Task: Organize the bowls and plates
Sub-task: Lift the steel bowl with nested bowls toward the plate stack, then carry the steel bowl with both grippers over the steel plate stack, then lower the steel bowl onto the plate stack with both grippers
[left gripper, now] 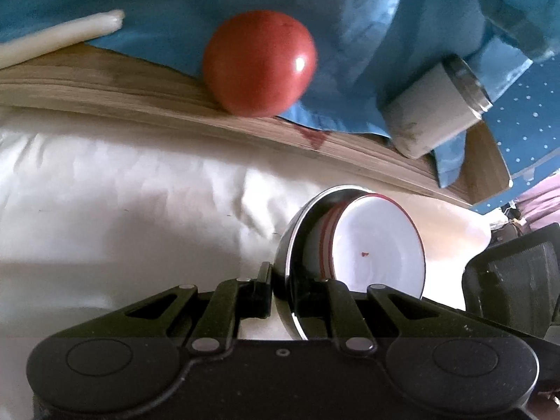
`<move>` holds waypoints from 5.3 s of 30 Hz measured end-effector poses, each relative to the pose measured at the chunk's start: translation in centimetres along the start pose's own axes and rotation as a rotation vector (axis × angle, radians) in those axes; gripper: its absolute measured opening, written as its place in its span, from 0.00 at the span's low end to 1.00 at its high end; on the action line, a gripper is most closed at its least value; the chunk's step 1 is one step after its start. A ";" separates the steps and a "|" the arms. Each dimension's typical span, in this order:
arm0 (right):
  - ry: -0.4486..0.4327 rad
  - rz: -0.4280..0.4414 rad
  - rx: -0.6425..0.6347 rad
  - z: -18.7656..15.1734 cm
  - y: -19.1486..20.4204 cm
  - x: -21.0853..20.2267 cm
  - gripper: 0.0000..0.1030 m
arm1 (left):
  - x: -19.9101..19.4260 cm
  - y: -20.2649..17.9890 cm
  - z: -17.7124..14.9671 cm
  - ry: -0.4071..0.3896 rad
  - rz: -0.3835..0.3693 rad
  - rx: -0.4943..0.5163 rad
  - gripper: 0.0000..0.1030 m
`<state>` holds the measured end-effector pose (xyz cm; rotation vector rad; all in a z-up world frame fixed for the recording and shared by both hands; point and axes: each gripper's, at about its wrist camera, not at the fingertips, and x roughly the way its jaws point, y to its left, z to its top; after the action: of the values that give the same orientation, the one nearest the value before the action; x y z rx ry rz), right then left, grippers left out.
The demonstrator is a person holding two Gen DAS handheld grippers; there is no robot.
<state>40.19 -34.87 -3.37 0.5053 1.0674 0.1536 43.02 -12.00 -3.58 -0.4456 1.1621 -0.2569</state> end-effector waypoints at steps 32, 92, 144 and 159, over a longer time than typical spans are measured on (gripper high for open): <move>0.041 0.095 -0.115 -0.6 3.1 -2.4 0.13 | -5.5 0.8 -3.7 -0.104 0.030 -0.106 0.10; 0.251 0.176 -0.334 -4.7 10.8 2.1 0.13 | -10.9 8.9 -10.2 -0.165 0.149 -0.332 0.10; 0.369 0.174 -0.374 -5.2 10.8 3.9 0.14 | -10.1 9.6 -11.8 -0.127 0.183 -0.376 0.11; 0.374 0.170 -0.371 -5.2 10.8 4.1 0.14 | -10.0 9.8 -11.6 -0.120 0.183 -0.374 0.11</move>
<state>38.94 -22.23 -3.59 0.2326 1.3226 0.6029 28.15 -1.56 -3.70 -0.6678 1.1267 0.1483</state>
